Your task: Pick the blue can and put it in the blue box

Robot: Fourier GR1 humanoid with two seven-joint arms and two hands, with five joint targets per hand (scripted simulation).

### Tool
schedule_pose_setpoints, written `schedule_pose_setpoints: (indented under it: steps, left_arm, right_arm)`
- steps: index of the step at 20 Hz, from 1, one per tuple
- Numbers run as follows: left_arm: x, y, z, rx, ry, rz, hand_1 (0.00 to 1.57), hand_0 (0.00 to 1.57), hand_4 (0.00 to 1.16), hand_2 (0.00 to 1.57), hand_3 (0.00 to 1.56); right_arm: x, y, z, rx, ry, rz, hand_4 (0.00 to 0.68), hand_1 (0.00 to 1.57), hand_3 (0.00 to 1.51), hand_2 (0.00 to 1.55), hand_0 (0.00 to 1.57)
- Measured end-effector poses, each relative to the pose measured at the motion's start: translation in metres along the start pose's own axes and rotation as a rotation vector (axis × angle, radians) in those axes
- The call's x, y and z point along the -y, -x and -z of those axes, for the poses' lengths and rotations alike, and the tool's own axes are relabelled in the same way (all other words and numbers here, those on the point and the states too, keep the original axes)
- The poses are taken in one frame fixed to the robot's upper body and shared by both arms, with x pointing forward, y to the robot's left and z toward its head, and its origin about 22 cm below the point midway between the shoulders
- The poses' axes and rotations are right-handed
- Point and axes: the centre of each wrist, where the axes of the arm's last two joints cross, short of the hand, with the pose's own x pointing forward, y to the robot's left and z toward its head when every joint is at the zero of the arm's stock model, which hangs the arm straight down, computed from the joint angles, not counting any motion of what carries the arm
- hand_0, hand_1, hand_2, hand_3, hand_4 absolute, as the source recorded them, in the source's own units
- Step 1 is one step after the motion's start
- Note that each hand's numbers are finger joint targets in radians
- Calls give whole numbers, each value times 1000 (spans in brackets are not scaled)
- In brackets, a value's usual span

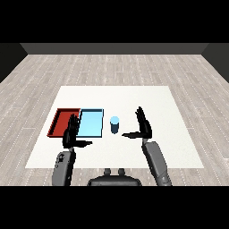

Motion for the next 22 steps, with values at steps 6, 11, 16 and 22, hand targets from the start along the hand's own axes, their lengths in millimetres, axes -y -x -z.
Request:
schedule_pose_setpoints:
  steps: [6, 11, 16, 22]
  left_arm:
    - [-12, 8, -3, 73, 0, -24, 0, 0, 0, 0, 0]
    - [-8, 13, -7, 75, -1, -44, 0, 0, 0, 0, 0]
    - [-12, 5, -6, 73, -5, -44, 0, 0, 0, 0, 0]
    - [-7, 13, -4, 73, -5, -53, 0, 0, 0, 0, 0]
  right_arm:
    - [1, 15, 5, 40, -3, 40, 0, 0, 0, 0, 0]
    - [-6, 22, 3, 42, 2, 41, 0, 0, 0, 0, 0]
    - [1, 29, 14, 9, 22, 66, 0, 0, 0, 0, 0]
    - [-4, 41, 14, -39, 17, 102, 0, 0, 0, 0, 0]
